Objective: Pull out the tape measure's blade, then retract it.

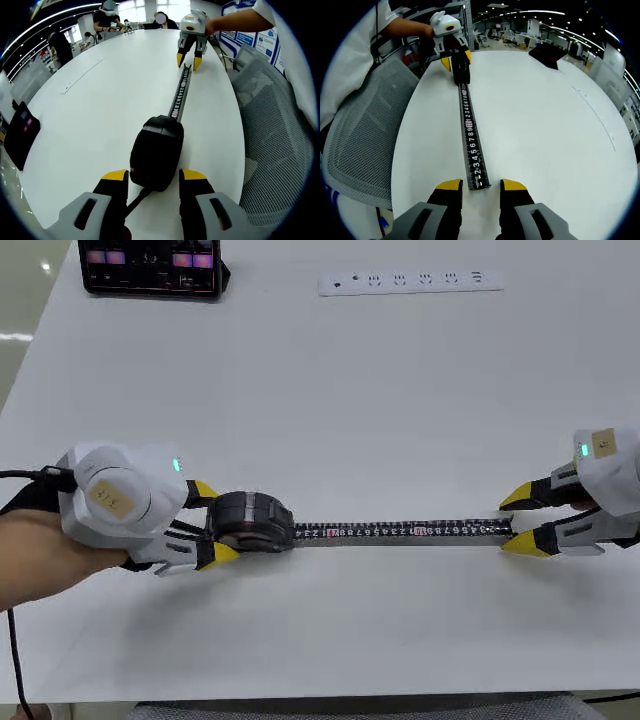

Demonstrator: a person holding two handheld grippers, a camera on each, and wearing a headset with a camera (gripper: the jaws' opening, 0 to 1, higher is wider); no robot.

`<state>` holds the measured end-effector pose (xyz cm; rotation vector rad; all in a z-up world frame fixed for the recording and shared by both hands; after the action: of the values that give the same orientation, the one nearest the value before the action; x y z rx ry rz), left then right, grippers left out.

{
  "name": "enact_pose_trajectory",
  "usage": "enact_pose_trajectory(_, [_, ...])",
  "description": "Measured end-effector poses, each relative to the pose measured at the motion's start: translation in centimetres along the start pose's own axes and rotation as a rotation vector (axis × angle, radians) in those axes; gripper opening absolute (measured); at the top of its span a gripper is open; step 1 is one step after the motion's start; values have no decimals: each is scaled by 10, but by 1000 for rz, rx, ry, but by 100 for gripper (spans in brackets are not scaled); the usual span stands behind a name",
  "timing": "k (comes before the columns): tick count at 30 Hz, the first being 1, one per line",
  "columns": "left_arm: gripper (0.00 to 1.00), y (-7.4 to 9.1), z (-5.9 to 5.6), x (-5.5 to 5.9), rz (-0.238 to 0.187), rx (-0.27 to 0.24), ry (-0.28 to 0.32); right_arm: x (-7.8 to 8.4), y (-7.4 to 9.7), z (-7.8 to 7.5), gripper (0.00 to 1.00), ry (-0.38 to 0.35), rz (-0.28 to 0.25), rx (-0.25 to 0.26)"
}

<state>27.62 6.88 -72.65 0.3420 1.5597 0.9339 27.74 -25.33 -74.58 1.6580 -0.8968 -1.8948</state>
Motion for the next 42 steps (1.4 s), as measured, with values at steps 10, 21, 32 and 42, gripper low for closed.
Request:
enact_pose_trajectory(10, [42, 6, -1, -3, -42, -27, 47, -13, 2, 2, 35, -55, -67, 76])
enact_pose_trajectory(21, [49, 15, -3, -7, -87, -75, 106, -20, 9, 3, 47, -126, -120, 144])
enact_pose_trajectory(32, [53, 24, -8, -1, -128, -114, 189, -26, 16, 8, 52, -178, -179, 212])
enact_pose_trajectory(42, [60, 36, -7, 5, -195, -193, 230, -28, 20, 17, 65, -236, -220, 262])
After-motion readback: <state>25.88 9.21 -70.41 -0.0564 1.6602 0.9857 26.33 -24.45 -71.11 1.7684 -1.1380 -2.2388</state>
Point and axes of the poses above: the centre of the closed fingertips' face, and the gripper's own axes: y roughly backward along the fingers, z roughly to its left, x roughly out of its underside, the point moved 3 cm from there along y, roughly backward along the fingers, and after that the axes turned 9 degrees about -z, right-handed, at the moved point
